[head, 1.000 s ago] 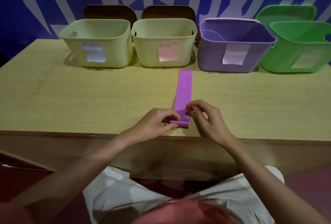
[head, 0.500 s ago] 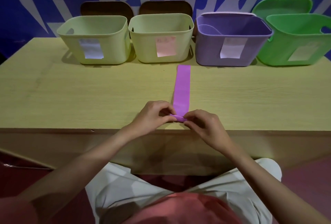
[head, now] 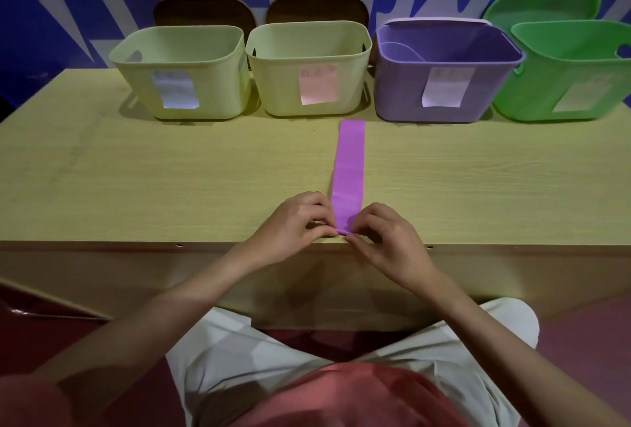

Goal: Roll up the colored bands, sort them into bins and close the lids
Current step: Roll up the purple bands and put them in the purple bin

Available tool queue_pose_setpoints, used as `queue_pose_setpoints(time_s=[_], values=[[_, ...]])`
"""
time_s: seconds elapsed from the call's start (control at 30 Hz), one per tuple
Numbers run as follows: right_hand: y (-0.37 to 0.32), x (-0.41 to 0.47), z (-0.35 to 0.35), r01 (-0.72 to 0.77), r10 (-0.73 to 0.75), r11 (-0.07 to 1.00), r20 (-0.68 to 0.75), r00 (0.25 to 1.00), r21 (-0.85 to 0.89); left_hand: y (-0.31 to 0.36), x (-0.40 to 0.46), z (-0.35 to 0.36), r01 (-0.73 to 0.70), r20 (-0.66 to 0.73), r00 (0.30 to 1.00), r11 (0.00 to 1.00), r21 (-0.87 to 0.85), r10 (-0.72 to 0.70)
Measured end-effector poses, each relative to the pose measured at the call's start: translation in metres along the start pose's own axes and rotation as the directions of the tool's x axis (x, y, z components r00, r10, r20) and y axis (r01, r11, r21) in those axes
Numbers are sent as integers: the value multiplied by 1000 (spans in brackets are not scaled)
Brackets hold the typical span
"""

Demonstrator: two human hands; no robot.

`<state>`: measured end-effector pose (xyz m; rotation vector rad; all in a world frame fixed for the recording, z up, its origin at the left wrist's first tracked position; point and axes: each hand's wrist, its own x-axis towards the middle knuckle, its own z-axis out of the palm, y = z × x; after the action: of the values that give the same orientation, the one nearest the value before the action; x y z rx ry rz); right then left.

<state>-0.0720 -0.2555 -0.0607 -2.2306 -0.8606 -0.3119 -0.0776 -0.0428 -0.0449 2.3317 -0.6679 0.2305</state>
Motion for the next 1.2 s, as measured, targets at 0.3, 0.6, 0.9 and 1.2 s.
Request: queue_pose_setpoints(time_s=[0.3,0.6,0.9,1.2], values=[[-7,1,1,-110,111,990,8,994,-93,3,-2,3,-2,24,1000,996,88,-1],[-29,18,4,-565,564,810,-53,824,-161,17,7,8,384,-77,921,923,8,-383],[-16,14,5,-403,399,915,-118,909,-16,24,8,16,397,-185,910,908,130,-371],[-5,5,4,-155,154,984,-21,988,-87,11,-2,13,207,-138,970,977,54,-198]])
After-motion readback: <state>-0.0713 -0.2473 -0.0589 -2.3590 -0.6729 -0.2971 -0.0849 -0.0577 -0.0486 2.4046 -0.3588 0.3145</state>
